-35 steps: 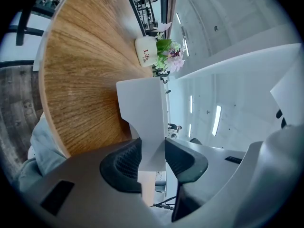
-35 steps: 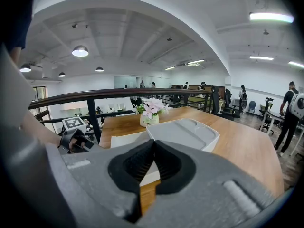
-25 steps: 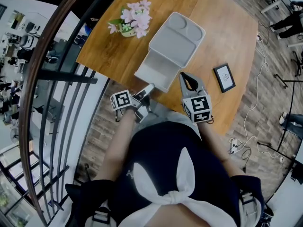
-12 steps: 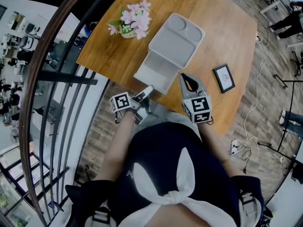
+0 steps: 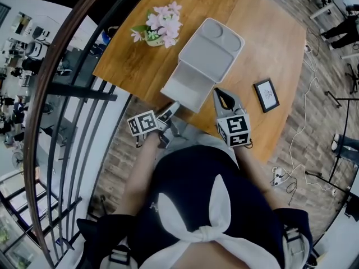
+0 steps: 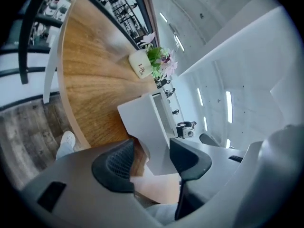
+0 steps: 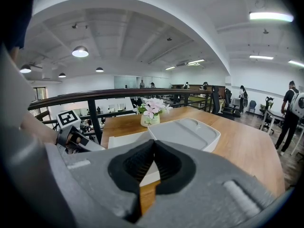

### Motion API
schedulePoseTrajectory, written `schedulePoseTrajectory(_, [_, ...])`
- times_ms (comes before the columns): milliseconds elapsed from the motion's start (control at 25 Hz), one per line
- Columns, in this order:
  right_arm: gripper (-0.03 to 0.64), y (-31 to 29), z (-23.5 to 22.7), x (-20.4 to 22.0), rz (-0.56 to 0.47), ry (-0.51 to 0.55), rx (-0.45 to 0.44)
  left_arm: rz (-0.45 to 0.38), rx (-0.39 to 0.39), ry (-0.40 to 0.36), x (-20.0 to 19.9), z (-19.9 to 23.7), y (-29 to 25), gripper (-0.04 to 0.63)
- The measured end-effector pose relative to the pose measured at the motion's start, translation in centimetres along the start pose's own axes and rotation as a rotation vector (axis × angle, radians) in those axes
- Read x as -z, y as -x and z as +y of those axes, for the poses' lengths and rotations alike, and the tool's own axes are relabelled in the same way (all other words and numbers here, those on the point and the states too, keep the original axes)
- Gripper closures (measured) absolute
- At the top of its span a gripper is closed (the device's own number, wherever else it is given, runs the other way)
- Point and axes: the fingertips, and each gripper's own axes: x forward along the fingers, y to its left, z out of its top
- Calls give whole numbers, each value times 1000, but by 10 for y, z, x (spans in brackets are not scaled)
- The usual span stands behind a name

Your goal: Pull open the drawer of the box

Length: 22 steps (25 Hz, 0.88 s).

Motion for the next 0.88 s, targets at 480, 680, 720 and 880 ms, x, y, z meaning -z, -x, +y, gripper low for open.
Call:
schedulePoseTrajectory(480, [618, -2, 14, -19, -31, -3, -57, -144, -233, -626, -61, -56, 21, 373])
schedulePoseTrajectory(680, [620, 0, 20, -33, -62, 4, -87, -181, -202, -799, -67, -102, 13, 443])
schedulePoseTrajectory(720, [618, 1, 21, -36, -68, 5, -91, -188, -193, -828, -68, -110, 11, 452])
schedulePoseTrajectory(880, [620, 3, 21, -43, -86, -3, -104, -213, -166, -926, -68, -140, 5, 545])
